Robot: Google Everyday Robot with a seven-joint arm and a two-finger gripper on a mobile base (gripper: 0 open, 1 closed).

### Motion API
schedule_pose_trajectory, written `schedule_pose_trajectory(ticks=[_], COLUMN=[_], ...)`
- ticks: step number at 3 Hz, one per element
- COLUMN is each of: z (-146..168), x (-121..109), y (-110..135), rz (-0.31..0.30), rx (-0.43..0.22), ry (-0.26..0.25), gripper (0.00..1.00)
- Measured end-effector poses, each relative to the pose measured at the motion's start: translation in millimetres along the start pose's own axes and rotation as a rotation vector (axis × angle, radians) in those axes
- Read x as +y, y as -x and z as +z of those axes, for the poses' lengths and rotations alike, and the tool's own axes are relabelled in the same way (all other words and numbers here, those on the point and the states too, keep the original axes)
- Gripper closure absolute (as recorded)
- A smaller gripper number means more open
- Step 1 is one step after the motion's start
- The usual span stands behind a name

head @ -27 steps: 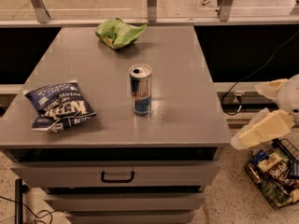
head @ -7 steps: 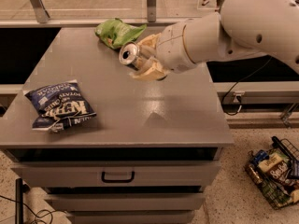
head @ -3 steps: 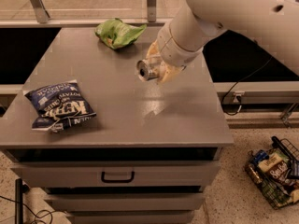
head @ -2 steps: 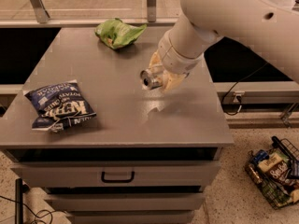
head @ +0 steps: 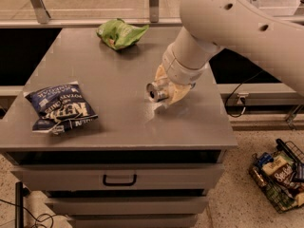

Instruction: Knock redbull can over

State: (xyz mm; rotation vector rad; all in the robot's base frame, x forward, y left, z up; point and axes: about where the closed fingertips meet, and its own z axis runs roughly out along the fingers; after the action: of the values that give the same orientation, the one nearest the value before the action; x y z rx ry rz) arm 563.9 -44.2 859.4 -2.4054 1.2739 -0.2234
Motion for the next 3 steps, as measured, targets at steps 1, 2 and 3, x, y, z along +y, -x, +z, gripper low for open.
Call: schedule_pose_trajectory(ticks=[1,2,3], z=[4.7,7.5,6.9], x=[2.1,3.6,3.9], y=[0.6,0.9,1.6], rz=[0.001,0.003,0.002], rx=[-0.001,-0.004,-0.003], ry=[0.009,0.012,0.012], gripper=[1.0,1.0,0.82])
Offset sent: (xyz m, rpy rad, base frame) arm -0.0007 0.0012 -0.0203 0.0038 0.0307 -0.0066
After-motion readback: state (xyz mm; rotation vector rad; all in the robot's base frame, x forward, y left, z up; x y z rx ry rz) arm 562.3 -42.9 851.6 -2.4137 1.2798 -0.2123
